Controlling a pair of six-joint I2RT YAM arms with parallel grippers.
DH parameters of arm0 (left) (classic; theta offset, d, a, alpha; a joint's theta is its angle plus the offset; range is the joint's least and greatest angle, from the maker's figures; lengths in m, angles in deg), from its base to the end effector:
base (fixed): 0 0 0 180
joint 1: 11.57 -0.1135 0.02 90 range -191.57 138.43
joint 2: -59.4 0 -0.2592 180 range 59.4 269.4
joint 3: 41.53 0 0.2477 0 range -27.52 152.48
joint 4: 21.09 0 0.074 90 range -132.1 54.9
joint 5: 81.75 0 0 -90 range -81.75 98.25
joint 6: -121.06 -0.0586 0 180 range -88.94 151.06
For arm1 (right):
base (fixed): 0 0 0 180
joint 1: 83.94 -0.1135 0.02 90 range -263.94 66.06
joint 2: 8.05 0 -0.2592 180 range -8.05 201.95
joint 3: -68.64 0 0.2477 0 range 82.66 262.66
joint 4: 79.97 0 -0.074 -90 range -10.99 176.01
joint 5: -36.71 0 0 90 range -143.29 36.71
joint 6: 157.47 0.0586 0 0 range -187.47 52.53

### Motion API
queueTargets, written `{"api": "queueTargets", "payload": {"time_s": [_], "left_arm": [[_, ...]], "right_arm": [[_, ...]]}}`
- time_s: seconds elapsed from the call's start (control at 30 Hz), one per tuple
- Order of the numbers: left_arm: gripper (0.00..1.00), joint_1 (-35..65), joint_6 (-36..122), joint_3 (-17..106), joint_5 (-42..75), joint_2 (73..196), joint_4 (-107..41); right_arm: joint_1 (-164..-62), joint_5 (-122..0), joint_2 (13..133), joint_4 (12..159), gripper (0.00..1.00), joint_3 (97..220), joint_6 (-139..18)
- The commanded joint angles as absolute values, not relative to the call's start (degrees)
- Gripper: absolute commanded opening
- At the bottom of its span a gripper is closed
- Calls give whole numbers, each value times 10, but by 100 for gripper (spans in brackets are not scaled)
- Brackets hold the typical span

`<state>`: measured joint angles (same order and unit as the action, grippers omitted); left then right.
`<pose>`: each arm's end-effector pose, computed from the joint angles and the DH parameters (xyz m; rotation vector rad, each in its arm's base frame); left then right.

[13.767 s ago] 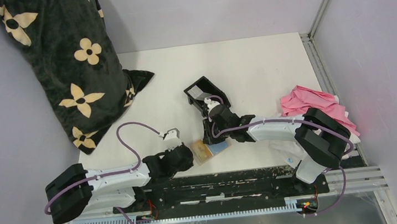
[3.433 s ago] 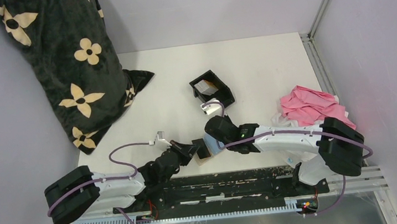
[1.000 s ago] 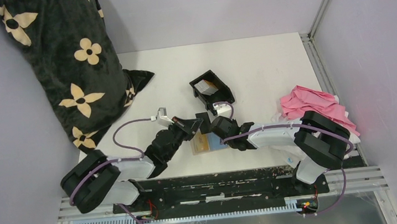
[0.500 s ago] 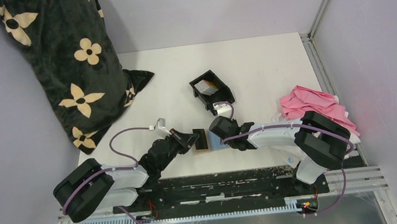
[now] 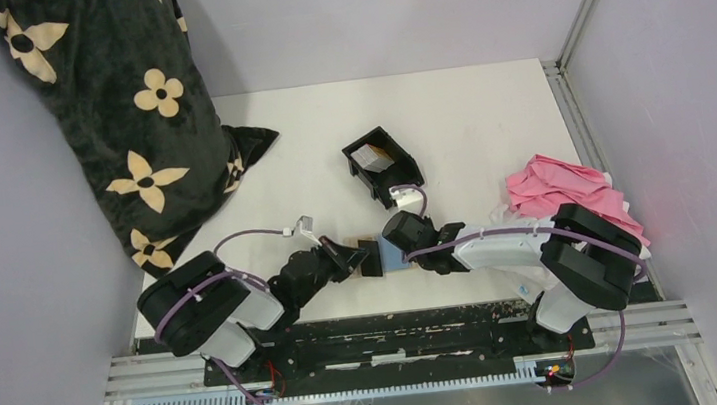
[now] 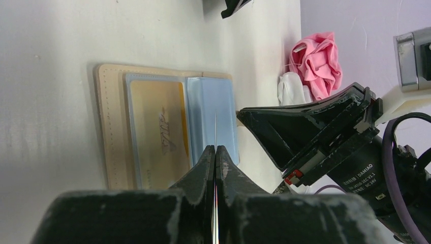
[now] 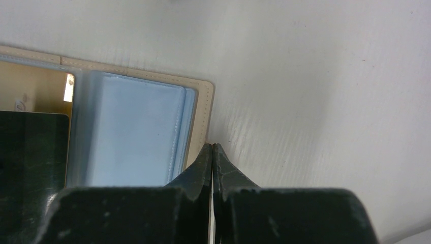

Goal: Put the credit cards into the card holder
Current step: Insert the credit card into the card holder.

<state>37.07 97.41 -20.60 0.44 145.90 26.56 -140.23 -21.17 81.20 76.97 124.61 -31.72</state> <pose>0.1595 -0.1691 0.1061 -0.4218 2.0372 -1.1988 0.1881 0.2258 0.1339 -0.2171 2.3435 0.0416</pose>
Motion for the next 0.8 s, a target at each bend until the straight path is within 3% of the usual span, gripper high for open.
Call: {"api": "queueTargets", "payload": {"time_s": [0.0,0.33,0.77], "left_arm": [[3,373,971,-184,10,1494,352],[3,373,972,-163,9,1560,385],[3,363,944,-158,1,1544,353]], "right_arm": [[-1403,-208,791,780,1,1242,-311],[-1403,-209,787,780,1,1238,-312],[-1403,-209,795,785,1,1236,-315]]}}
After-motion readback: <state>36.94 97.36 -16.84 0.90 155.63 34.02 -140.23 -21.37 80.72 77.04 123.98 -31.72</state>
